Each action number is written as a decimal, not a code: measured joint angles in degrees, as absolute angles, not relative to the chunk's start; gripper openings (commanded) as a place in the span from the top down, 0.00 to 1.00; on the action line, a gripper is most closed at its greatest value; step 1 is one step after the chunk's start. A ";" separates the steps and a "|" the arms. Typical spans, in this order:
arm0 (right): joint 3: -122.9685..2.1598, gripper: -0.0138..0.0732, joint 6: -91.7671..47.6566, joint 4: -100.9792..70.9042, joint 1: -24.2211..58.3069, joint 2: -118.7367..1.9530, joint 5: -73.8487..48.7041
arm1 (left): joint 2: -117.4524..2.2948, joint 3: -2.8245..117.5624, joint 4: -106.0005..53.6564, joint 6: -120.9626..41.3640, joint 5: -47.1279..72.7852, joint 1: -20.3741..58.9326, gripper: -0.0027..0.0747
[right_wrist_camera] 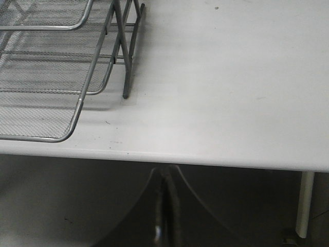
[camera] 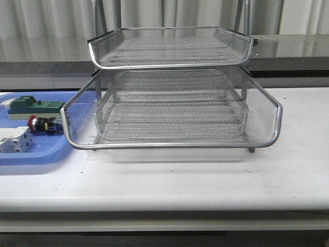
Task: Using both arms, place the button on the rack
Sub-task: 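Release the pulled-out tier and withdraw the right gripper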
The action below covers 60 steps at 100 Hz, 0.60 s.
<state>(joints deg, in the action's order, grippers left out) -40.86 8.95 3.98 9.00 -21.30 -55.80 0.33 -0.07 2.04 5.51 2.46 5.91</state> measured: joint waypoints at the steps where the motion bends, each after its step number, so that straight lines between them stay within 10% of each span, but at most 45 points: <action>1: -40.86 0.92 8.95 3.98 9.00 -21.30 -55.80 | 0.33 -0.07 2.04 5.51 2.46 5.91 0.99; 60: -40.86 0.92 9.06 3.98 9.00 -21.30 -55.80 | -0.27 4.27 -7.88 5.51 3.09 5.91 0.99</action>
<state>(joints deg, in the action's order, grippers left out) -40.86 9.06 3.98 9.00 -21.30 -55.80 -0.27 4.27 -7.88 5.51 3.09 5.91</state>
